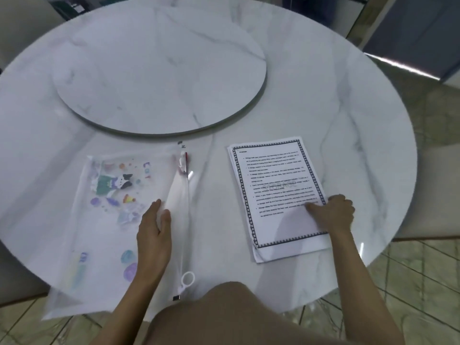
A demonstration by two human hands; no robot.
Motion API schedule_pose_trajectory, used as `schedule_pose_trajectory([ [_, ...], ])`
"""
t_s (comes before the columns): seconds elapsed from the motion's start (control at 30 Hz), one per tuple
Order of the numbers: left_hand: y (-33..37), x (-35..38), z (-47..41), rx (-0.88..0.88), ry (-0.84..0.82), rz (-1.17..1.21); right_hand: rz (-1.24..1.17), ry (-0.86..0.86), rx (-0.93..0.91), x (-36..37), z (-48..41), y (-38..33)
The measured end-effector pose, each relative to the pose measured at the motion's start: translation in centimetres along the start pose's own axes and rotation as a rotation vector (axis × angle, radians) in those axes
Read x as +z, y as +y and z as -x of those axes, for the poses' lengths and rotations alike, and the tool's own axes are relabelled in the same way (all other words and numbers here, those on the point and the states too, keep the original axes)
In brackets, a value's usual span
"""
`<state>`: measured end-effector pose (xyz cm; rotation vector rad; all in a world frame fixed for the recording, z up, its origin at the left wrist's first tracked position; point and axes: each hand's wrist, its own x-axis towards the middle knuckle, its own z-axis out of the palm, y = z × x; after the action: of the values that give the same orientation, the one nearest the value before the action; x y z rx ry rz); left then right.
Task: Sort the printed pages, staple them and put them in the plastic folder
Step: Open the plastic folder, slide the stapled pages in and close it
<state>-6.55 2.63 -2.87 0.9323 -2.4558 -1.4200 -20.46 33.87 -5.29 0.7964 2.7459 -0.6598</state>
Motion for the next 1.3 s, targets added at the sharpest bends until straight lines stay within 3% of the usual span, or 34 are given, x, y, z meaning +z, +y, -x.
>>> schedule_pose_trajectory([
  [0.2,0.4,0.8,0.3,-0.015,-0.011,0.008,0.037,-0.192,0.031,-1.3,-0.9,-0.4],
  [0.33,0.5,1.0,0.5,-0.012,0.015,0.018,-0.165,-0.239,-0.065,-2.5,-1.0,0.2],
  [0.43,0.4,1.1,0.8,-0.003,0.029,0.021,-0.442,-0.407,-0.027,-3.3,-1.4,1.0],
  [0.57,0.4,1.1,1.1,0.008,0.066,0.038,-0.544,-0.597,0.018,-2.8,-0.8,0.7],
  [0.63,0.6,1.1,1.2,0.012,0.088,0.055,-0.551,-0.537,-0.071,-2.5,0.4,0.3],
  [0.77,1.0,0.7,1.1,0.024,0.145,0.088,-0.508,-0.234,-0.345,-3.6,2.6,-0.5],
  [0.93,1.1,0.3,0.8,0.036,0.185,0.094,-0.763,0.002,-0.412,-3.7,6.3,-3.0],
  [1.13,1.2,0.6,0.5,0.049,0.177,0.048,-0.961,0.021,-0.368,-0.3,11.6,-5.7],
  [1.3,1.2,0.7,0.0,0.059,0.174,0.020,-0.909,-0.141,-0.387,2.0,14.5,-6.1],
])
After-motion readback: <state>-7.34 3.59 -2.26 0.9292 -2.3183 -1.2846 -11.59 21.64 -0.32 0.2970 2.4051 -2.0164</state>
